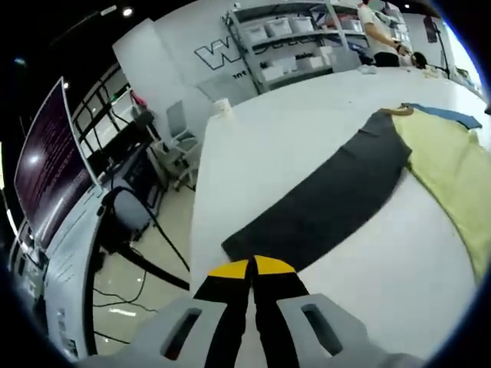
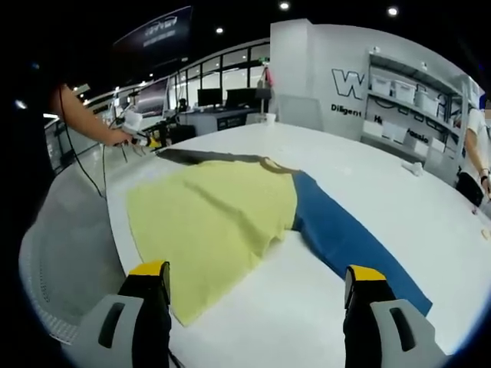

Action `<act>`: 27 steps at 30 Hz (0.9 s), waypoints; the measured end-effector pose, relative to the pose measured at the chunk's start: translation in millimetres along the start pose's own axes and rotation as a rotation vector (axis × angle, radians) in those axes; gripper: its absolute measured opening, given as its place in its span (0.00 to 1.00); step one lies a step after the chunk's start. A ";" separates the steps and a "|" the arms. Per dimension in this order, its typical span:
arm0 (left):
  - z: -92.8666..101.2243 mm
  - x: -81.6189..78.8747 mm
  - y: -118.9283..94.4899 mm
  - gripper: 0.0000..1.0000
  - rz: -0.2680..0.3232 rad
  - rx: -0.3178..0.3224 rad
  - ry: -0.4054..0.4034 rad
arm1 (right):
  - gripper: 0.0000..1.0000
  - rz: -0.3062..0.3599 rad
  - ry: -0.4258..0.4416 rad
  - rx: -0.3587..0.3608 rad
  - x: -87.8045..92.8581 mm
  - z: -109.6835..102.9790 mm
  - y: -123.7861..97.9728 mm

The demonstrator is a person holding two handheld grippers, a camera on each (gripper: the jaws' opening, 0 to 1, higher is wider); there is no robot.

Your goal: Fold the garment on the visible template until the final outline fits inside the template.

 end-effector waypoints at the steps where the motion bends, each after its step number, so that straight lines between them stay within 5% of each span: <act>1: -0.5 0.6 -0.1 0.06 0.000 -0.003 0.003 | 0.93 0.001 -0.001 0.000 -0.8 -0.2 0.4; 20: 23.4 11.8 -1.6 0.06 -0.012 0.056 0.046 | 0.93 -0.008 -0.023 -0.015 0.1 -8.3 2.0; 27: 43.6 7.3 -5.9 0.06 0.012 0.115 0.139 | 0.91 -0.013 -0.027 -0.035 -0.1 -13.0 4.8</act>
Point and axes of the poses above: the point that each gripper's makers call its tool centre point, and the gripper's own axes: y roughly forward along the fingers, z roughly to its right, x roughly out of its underside, the point moved 3 cm from there along -y, roughly backward along the fingers, and after that the axes turned 11 degrees about -z, right-handed, at the moved point
